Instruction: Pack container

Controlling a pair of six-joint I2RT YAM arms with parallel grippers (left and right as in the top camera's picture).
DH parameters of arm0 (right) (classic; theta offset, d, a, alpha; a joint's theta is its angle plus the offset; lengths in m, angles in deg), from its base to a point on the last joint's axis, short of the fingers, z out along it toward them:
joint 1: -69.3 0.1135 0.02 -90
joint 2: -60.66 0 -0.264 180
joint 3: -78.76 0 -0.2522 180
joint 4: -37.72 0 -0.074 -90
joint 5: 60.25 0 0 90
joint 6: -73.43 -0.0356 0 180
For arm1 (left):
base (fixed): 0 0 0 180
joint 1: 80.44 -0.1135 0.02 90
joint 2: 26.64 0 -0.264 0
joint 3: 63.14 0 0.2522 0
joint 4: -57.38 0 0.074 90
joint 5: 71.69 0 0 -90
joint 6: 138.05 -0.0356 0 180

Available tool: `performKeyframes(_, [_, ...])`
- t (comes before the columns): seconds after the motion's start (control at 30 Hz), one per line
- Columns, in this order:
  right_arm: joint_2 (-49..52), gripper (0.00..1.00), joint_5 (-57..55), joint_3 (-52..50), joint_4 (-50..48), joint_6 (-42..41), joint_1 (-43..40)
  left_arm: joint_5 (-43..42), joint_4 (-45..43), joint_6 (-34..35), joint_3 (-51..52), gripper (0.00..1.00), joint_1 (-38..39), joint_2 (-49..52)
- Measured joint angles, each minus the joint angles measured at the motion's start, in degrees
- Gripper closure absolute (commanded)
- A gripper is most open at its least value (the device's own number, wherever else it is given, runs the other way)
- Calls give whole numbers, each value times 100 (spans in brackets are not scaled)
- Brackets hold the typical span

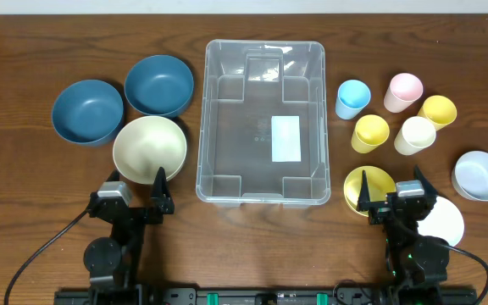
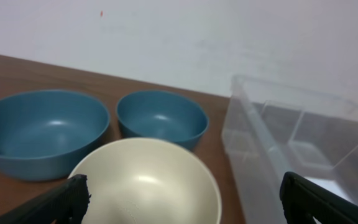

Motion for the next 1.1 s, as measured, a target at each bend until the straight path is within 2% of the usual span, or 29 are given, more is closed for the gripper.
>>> performKeyframes(0.17, [0,1,0,0,0,0,0,44,605,385,-531,2,0,208])
performKeyframes(0.3, [0,1,2,0,4,2,0,380,1757,603,-1823,2,2,997])
performKeyframes(0.6, [0,1,13,-2,2,2,0,813,4710,509,-5893,2,2,4533])
performKeyframes(0.7, [0,1,15,-2,0,2,0,855,5495,476,-6863,2,2,5589])
performKeyframes(0.8, [0,1,15,-2,0,2,0,863,5790,358,-7239,2,2,6354])
performKeyframes(1.1, [0,1,15,-2,0,2,0,872,6070,105,-7263,2,-258,7864])
